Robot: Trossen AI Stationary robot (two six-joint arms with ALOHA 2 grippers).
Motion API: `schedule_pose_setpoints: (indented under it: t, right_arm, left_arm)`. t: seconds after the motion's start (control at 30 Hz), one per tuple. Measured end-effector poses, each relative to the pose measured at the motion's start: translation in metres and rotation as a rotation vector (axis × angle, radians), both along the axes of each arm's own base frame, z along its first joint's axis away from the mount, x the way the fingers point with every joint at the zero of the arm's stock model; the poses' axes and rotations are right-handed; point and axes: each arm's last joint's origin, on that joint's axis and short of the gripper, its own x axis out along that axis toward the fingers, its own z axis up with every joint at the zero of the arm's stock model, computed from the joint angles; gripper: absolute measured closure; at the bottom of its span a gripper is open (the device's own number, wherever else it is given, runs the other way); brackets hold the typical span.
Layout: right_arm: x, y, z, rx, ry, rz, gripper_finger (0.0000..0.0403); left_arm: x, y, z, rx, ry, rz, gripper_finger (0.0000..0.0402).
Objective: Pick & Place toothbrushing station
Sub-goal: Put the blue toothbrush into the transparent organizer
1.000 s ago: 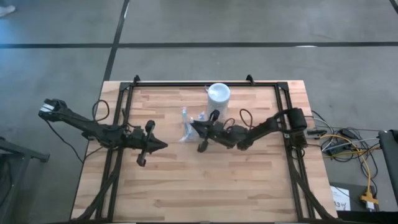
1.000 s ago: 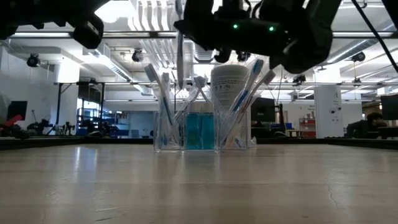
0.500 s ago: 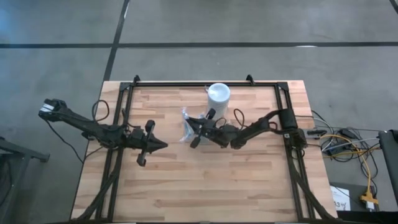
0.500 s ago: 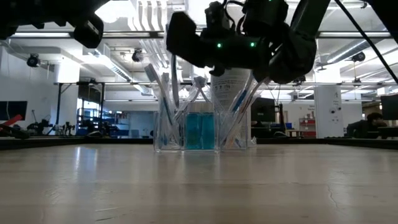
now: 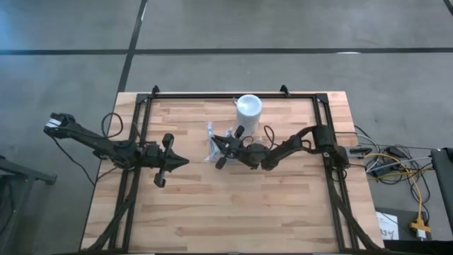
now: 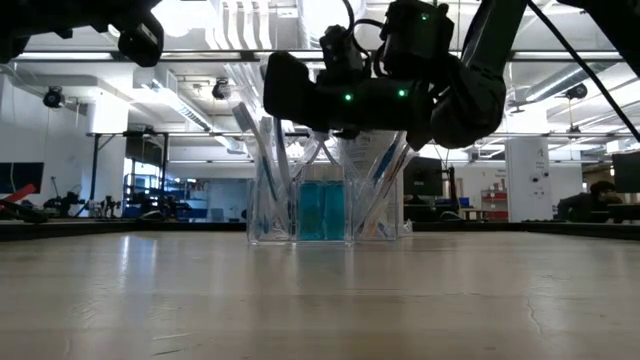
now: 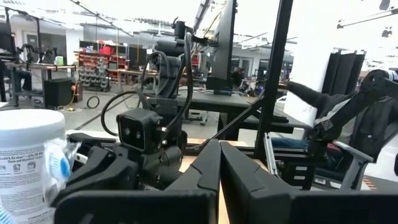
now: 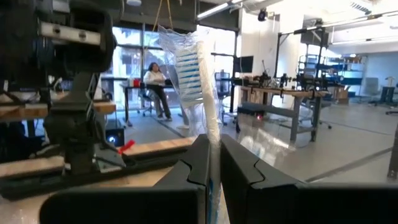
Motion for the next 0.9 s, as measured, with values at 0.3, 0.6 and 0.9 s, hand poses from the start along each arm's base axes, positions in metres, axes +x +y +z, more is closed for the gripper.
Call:
schedule_pose_setpoints:
  t: [0.3,0.6,0.9]
  right_arm:
    - [0.001,-0.002,-0.005,0.013,0.048,0.000,0.0390]
    - [0.002,-0.004,-0.012,0.089,0.076,0.014,0.0308]
    - [-0.003,0.004,0.020,0.073,0.005,0.026,0.0230]
  left_arm:
    - [0.000,0.000,0.000,-0.004,0.004,-0.001,0.0397]
    - [0.000,0.000,0.000,-0.019,0.006,-0.004,0.0391]
    - [0.000,0.000,-0.002,-0.028,0.019,-0.007,0.0395]
